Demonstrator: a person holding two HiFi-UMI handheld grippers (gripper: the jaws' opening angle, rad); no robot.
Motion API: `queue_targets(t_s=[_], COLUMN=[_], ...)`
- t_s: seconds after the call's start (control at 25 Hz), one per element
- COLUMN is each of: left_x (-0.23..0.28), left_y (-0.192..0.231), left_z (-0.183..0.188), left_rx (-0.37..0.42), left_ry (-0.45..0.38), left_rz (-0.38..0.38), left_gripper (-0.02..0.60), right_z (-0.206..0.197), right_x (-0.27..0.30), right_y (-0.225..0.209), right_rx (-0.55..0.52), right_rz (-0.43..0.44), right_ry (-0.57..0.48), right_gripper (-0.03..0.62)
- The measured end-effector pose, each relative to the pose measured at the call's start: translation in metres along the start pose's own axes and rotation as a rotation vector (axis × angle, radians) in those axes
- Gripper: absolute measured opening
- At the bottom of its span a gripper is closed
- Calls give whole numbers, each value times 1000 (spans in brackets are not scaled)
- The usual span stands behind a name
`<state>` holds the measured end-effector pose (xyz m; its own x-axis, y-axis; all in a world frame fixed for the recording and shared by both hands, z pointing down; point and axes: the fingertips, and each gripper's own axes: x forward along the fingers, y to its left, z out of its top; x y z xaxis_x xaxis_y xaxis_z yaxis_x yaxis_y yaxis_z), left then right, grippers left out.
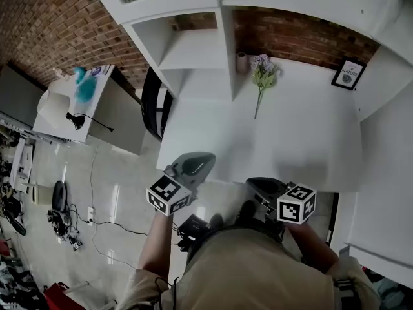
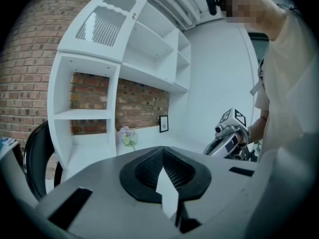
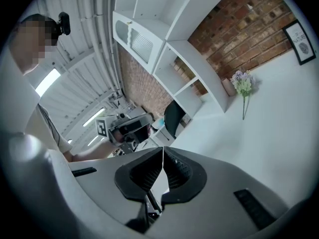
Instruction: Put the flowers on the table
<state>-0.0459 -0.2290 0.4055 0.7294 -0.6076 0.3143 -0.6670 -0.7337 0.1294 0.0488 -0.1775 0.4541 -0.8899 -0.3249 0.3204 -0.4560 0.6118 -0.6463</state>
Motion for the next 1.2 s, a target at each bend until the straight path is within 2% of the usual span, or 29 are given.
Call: queue_targets(t_s=[0.4,0.76,0.96,1.08,1.2], left_x=[-39,-76,-86,-92,-99], left_y=[16,18,3,0,1], left_z=[-11,-18,-32,-34,-30], left_rx=[-49,-72,-71,-75,-81], left_ry=[-80,-112,-122,-142,-165], left_rz=[-40,-72,-122,-123,-132], left_gripper=[9,10,9,9,9], right_z=[-4,-13,-27,-30,-33], right_x=[35,54,57,55,57], right_y=[38,72,85,92,98], right_rx=[-43,-43,-44,-36,-72], right_rz=[-26,-57,-63,-59,-83], right_ry=[36,44,8,-18,-7], right_gripper=[21,21,21,21,21])
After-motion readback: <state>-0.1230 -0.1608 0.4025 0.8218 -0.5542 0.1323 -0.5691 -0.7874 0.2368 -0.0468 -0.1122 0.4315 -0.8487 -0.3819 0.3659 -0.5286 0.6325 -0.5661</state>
